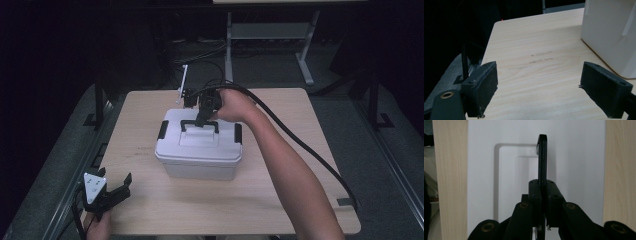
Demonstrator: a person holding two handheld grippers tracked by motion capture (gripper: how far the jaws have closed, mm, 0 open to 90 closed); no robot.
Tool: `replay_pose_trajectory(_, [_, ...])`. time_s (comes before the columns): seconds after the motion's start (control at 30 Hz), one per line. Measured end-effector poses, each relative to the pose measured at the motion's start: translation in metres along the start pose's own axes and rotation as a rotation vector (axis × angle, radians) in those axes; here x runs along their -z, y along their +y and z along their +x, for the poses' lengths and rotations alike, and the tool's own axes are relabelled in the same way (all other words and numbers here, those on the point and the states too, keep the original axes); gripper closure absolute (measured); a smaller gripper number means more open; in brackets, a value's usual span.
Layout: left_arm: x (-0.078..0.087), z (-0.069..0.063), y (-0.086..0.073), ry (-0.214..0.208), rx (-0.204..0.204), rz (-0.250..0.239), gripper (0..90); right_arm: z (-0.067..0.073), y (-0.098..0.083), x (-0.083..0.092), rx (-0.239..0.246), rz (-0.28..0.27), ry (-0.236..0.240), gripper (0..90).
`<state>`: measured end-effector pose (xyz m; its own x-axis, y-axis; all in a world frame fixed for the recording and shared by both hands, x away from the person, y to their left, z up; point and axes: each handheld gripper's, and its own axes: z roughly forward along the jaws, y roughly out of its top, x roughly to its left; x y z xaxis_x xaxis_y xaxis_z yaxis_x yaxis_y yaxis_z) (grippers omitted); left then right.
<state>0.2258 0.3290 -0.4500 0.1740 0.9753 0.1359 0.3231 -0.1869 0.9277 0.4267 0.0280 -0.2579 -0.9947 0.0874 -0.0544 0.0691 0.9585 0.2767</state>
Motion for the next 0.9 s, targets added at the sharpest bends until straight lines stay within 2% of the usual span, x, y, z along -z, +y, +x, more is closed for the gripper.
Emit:
replay_pose_trajectory(0.3, [0.002, 0.0017, -0.0004, 0.003, 0.004, -0.003, 13.5, 0.0007, -0.0012, -0.0055, -0.003, 0.011, 0.004, 84.1])
replay_pose_trajectory(0.7, [0.0007, 0.0007, -0.0006, 0.001, 0.001, -0.001, 13.5, 0.0002, -0.0021, -0.0058, -0.001, -0.008, -0.006, 84.2])
replay_pose_trajectory(0.9, [0.0008, 0.0009, -0.0006, -0.002, 0.002, -0.001, 13.6, -0.0006, 0.0001, -0.0084, -0.007, -0.004, 0.005, 84.2])
